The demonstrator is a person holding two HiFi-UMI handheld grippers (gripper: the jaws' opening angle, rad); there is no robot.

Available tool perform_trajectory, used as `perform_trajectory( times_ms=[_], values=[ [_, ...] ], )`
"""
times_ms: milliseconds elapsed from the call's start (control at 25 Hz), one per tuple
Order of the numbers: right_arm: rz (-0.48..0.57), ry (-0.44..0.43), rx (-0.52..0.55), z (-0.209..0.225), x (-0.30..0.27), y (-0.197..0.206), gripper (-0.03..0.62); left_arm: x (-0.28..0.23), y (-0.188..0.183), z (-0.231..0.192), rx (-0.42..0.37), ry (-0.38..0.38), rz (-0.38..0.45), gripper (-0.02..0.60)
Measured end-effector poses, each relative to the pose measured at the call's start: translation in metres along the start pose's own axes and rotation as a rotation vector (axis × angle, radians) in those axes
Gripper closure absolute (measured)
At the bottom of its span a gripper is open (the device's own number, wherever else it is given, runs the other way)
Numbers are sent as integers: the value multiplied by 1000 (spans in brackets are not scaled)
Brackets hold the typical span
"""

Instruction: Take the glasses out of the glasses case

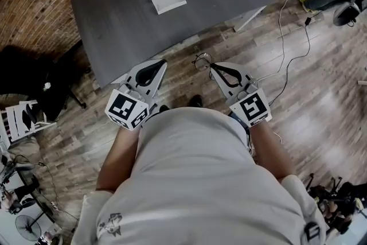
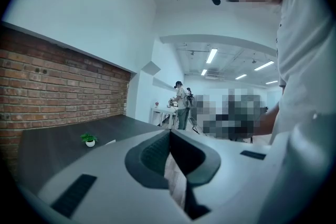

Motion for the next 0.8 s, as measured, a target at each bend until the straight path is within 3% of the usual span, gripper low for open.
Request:
perform_trajectory(
  times_ms=[360,800],
  values=[
    [21,18,-10,-70,-13,-39,581,82,5,7,-23,32,14,571],
    [20,49,-10,-153,-46,-89,580,186,20,-16,-10,53,50,571]
  ],
)
Point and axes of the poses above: the fingertips, and each gripper's own axes: x backward along the fingers, z to its right, y out of its underside, the point moved 7 cm from there along x, backward along the fingers, and after that the axes turned 13 degrees about x, right-handed, at the moved point
